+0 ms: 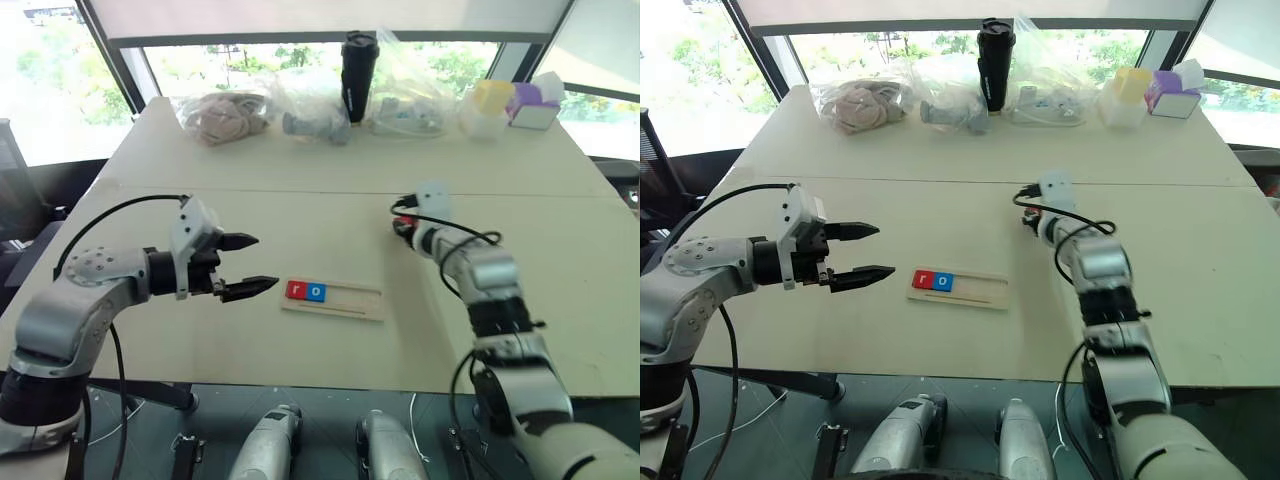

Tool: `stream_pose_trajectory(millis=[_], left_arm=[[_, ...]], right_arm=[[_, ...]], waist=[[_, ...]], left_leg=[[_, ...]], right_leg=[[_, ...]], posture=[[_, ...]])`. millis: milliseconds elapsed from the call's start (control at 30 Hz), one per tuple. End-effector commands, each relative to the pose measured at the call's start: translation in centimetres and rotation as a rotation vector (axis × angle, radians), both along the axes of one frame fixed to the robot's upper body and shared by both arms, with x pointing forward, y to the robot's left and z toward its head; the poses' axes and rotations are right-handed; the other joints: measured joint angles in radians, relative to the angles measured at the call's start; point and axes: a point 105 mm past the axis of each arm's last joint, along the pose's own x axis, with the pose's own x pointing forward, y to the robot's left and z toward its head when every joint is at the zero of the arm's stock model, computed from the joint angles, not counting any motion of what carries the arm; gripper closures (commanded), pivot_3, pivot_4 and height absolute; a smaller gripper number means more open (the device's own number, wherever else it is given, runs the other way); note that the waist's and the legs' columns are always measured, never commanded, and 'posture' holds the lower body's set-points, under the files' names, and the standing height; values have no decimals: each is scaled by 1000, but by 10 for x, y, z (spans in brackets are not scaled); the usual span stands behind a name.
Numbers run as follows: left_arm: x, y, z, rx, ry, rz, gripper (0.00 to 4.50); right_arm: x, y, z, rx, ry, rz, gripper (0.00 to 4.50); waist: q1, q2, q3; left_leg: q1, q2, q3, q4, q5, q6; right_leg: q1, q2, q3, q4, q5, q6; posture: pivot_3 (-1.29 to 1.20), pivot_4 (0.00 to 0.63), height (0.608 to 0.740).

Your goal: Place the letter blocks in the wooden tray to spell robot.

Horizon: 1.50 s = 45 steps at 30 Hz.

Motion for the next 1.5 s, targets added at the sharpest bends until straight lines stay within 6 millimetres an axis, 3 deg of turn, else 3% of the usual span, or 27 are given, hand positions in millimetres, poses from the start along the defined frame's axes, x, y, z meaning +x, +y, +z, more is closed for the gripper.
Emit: stream_pose_trajectory(millis=[33,200,333,500,700,867,933,1033,1100,1267,1500], left_arm=[[-10,-15,9,-43,-17,-79,0],[-7,-19,2,-36,-2,-91,0],[-6,-21,-3,-22,5,-110,0],[-7,-19,-13,41,14,-135,0],[-5,-19,-15,39,11,-133,0],[-6,-18,-19,50,15,-125,0],[-5,-14,-19,57,13,-109,0],[-3,-11,-18,58,12,-99,0],[-3,-10,-18,61,13,-100,0],[1,-10,-17,74,14,-128,0],[-1,-13,-9,73,1,-155,0]], right_arm=[[-46,1,29,103,-42,3,3304],[-87,-2,35,135,-15,-68,3304],[-105,-7,19,146,46,-177,3304],[-119,4,-8,159,127,-229,3304],[-118,7,-19,173,176,-256,3304],[-121,18,-24,197,192,-211,825],[-120,21,-15,161,158,-131,84],[-122,21,-2,95,123,16,84],[-129,21,7,-24,95,203,84],[-168,20,20,-109,48,767,84],[-132,-19,-7,-235,47,797,84]], waist=[[1,0,0],[-16,1,0],[-12,1,0],[-12,1,0],[-13,1,0],[-13,1,0],[-13,1,0],[-12,1,0],[-9,2,0],[-9,1,0],[-14,0,1]], left_leg=[[-1,0,0,0,0,0],[-2,4,1,0,0,0],[-1,5,0,0,0,0],[-1,5,1,0,0,-1],[-2,5,2,-1,0,-1],[-2,5,2,-1,0,-1],[-3,5,2,-1,0,-1],[-4,5,2,-1,0,-1],[-5,5,2,0,0,-1],[-6,5,2,-1,0,0],[-4,6,3,2,-2,-2]], right_leg=[[-1,0,0,0,0,0],[-4,1,1,0,0,-6],[-3,2,0,0,1,-11],[-4,2,1,-2,1,-12],[-8,2,1,-2,1,-11],[-10,1,2,-2,1,-11],[-11,1,2,-2,1,-11],[-11,1,1,-2,1,-11],[-11,1,1,-3,1,-11],[-4,1,-1,-9,0,-9],[2,1,-1,-16,4,-10]], posture=[[0,150,740],[0,150,740],[0,150,740],[0,150,740],[0,150,740],[0,150,740],[0,150,740],[0,150,740],[0,150,740],[0,150,740],[0,150,740]])
